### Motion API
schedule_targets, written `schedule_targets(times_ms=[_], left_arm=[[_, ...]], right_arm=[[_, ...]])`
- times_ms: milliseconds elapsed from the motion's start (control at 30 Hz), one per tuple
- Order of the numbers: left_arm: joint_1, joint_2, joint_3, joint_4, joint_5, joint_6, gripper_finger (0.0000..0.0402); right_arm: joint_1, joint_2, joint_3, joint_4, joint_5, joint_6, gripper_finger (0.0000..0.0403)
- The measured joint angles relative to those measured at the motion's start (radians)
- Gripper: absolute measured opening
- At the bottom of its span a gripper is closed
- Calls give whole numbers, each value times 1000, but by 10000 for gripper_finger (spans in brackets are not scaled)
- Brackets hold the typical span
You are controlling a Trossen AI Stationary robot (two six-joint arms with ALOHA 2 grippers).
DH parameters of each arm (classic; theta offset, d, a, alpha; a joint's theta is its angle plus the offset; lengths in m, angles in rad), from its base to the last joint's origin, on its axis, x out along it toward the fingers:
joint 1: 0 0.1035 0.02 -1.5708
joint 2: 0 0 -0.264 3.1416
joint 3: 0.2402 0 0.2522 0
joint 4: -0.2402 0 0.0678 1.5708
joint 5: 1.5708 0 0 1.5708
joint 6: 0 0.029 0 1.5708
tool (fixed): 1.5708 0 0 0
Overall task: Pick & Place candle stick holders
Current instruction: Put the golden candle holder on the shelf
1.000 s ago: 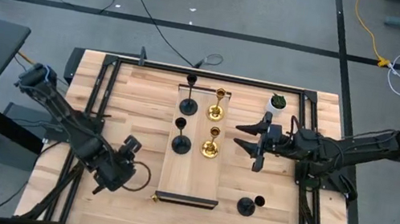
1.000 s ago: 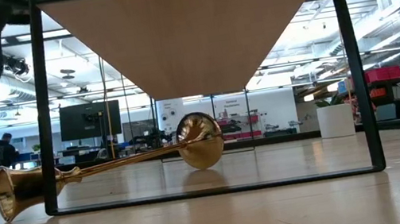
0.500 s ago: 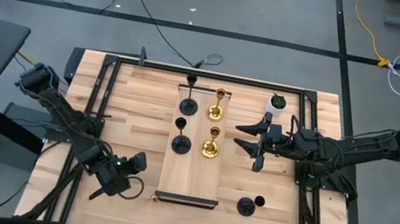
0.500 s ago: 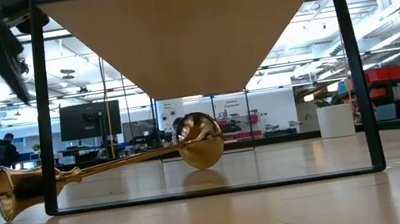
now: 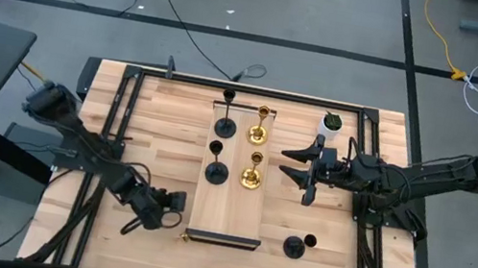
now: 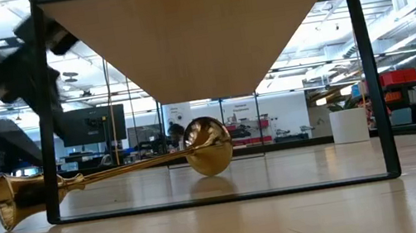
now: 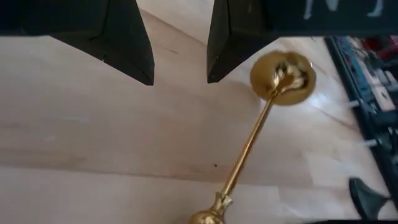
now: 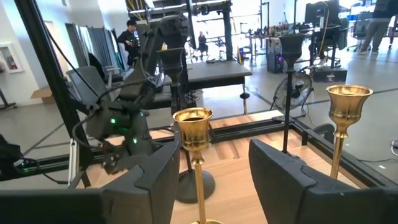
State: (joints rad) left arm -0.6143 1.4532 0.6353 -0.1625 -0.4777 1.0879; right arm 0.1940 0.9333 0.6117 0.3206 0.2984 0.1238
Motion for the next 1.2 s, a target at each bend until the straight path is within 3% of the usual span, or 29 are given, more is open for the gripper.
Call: schedule_targets(times_ms=[133, 267, 367, 533, 667, 900, 1067, 1200], left_arm=[[36, 74, 0, 135, -30, 92, 151], [40, 111, 0, 271, -204, 100, 141], [39, 118, 0, 302, -264, 14, 128], [26, 118, 0, 289, -206, -100, 108], [9, 118, 0, 286, -103, -82, 98], [-14, 118, 0, 257, -71, -9, 96], [-24, 118, 0, 233, 67, 9, 96], [-47, 118, 0, 231, 76, 102, 96]], right_arm=[[0, 0, 0, 0, 7, 11, 191], [0, 0, 0, 0, 25, 19, 191], [0, 0, 0, 0, 26, 20, 191], [-1, 0, 0, 0, 26, 15, 191], [-1, 0, 0, -1, 26, 11, 191], [-1, 0, 0, -1, 55, 10, 191], [-1, 0, 0, -1, 62, 15, 191], [-1, 0, 0, -1, 61, 19, 191]])
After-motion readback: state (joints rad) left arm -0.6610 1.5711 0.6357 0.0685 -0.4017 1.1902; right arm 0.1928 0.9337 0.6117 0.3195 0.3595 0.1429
